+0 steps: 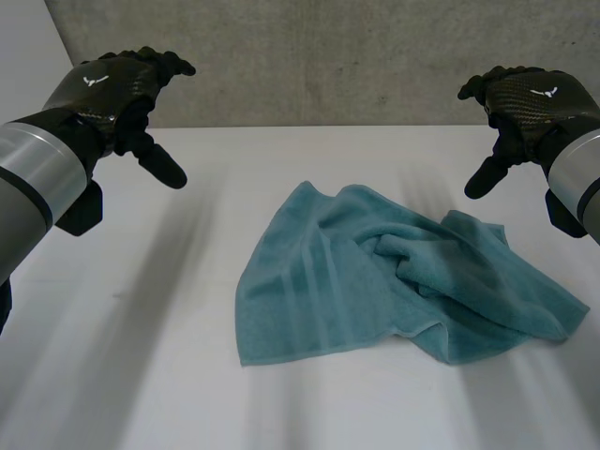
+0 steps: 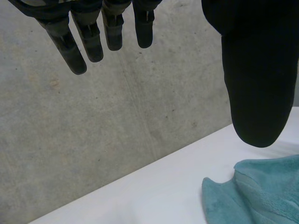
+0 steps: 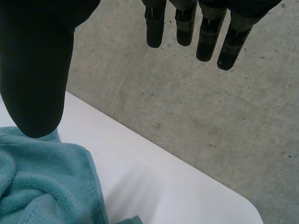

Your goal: Fold the laundry

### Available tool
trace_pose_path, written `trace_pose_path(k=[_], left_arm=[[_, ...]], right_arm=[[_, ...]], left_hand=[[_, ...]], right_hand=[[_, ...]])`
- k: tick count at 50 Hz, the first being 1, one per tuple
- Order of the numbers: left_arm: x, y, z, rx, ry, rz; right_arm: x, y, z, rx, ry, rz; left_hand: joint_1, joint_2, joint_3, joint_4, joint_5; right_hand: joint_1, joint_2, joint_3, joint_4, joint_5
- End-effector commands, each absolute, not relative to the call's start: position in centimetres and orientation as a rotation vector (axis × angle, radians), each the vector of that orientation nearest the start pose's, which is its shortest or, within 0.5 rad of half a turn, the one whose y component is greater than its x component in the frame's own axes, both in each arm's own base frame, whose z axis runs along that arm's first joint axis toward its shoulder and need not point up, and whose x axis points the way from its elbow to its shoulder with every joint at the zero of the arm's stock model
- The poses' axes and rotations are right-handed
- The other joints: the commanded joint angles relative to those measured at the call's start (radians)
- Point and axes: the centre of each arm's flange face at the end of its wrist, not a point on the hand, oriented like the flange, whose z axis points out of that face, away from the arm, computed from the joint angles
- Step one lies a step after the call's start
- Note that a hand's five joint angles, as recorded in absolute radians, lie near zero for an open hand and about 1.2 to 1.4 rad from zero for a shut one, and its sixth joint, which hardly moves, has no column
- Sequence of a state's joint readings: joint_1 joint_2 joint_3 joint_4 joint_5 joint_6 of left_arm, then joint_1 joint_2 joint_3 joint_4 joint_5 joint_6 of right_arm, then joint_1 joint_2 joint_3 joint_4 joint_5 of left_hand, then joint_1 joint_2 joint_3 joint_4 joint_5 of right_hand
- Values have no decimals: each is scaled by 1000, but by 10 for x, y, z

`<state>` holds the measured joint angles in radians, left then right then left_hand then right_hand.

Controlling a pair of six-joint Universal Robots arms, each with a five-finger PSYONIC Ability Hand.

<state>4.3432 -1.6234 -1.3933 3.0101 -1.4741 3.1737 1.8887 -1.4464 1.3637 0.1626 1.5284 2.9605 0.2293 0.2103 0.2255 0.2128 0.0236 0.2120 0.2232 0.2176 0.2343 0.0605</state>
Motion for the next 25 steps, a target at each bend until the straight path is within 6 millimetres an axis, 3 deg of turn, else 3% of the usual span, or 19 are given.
trace_pose_path(k=[1,11,15,19,24,25], left_arm=[[-248,-239,328,643,2422,-2371],[-267,-227,294,752,2563,-2234],[-297,-198,265,936,2671,-2134],[-316,-182,249,1030,2685,-2122],[-356,-162,224,1128,2602,-2252],[-356,-162,224,1128,2602,-2252]], right_arm=[[231,-268,319,-595,2138,-2043],[234,-265,314,-780,2162,-2082],[236,-264,308,-845,2180,-2080],[238,-269,293,-892,2220,-2054],[234,-273,279,-875,2252,-2033],[232,-272,273,-870,2262,-2027]], left_hand=[[-33,-14,-30,-17,-2],[-1,18,3,15,30],[5,24,9,21,36],[-4,15,0,12,27],[-10,9,-6,7,21],[-10,9,-6,7,21]], right_hand=[[-38,-49,-43,-60,-60],[-38,-49,-43,-60,-60],[-38,-49,-43,-60,-60],[-38,-49,-43,-60,-60],[-38,-49,-43,-60,-60],[-38,-49,-43,-60,-60]])
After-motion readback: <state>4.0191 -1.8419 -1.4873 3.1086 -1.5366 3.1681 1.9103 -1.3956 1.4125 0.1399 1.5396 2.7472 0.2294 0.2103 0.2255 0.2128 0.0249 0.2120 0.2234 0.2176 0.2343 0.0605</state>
